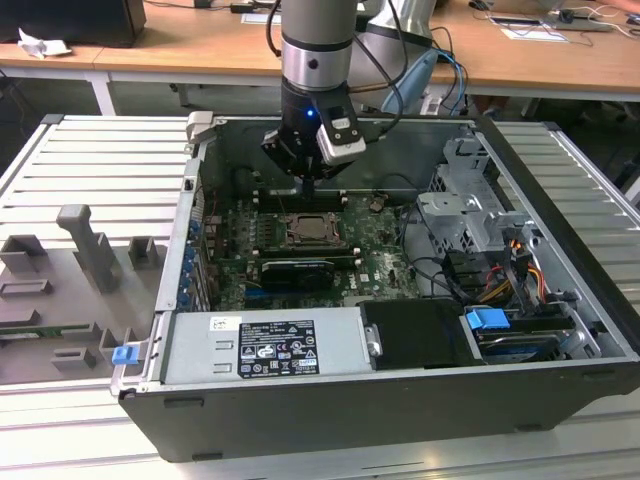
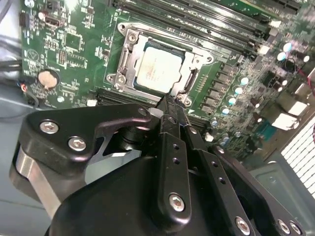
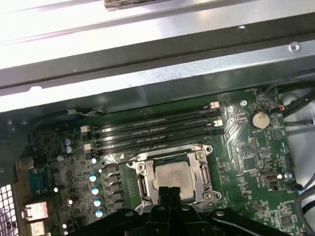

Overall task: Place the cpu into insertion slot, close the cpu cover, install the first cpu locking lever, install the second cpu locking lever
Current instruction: 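Install the first cpu locking lever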

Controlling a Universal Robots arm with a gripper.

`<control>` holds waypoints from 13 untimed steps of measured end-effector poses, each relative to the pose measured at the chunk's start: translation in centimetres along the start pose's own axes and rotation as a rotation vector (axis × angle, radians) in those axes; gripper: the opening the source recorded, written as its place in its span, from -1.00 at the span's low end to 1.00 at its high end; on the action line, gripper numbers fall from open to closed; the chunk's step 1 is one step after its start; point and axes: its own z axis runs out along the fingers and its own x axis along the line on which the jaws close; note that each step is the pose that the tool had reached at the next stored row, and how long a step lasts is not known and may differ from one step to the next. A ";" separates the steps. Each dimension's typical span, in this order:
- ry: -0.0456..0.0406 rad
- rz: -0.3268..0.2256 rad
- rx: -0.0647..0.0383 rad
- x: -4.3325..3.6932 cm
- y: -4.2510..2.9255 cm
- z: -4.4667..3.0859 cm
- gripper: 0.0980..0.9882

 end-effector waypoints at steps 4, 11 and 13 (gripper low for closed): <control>0.0032 -0.065 0.000 -0.01 0.00 0.00 -0.98; 0.0080 -0.161 0.000 -0.09 0.01 0.00 -0.98; 0.0099 -0.201 0.000 -0.11 0.02 0.00 -0.98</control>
